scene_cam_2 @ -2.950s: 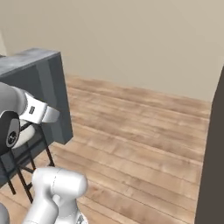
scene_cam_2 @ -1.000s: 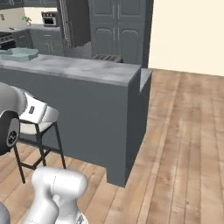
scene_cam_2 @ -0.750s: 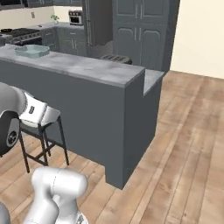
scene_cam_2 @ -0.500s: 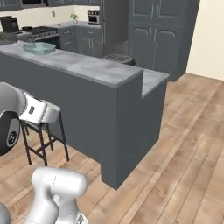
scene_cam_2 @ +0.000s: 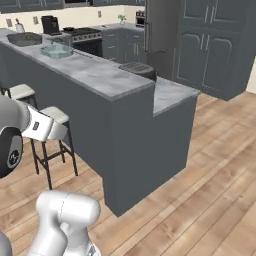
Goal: Place the cold items (cucumber and broccoli) from the fridge in one tupperware on the dining counter. Place the warm items (kebab skewer and hot dog) in the stove area in another tupperware.
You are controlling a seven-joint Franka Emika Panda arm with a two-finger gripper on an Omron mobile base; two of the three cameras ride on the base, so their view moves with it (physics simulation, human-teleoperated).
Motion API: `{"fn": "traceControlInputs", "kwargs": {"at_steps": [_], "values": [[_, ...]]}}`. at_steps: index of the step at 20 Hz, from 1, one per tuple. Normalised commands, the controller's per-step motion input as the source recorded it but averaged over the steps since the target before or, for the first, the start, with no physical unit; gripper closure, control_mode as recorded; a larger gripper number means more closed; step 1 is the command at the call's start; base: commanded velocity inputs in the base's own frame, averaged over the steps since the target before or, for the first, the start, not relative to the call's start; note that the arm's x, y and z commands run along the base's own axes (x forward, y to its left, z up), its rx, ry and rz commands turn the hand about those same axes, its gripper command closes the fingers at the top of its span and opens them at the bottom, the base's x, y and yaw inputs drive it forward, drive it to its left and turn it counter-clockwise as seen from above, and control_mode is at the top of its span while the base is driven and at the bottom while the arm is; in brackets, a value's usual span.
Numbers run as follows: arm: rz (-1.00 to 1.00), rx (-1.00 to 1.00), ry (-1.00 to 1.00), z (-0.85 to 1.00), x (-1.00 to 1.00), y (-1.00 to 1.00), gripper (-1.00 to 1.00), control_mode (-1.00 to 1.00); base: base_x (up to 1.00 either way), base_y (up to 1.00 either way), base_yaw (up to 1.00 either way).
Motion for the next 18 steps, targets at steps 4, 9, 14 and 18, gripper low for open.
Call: {"fn": "traceControlInputs", "kwargs": {"at_steps": [4, 9, 14, 18], "values": [[0.0, 0.0, 0.0, 0.0, 0.0, 0.0, -1.0, 1.0, 0.12, -1.0, 0.39], [0.0, 0.0, 0.0, 0.0, 0.0, 0.0, -1.0, 1.0, 0.18, -1.0, 0.37], [0.0, 0.0, 0.0, 0.0, 0.0, 0.0, -1.0, 1.0, 0.3, -1.0, 0.37], [0.0, 0.0, 0.0, 0.0, 0.0, 0.0, -1.0, 1.0, 0.32, -1.0, 0.39]]}}
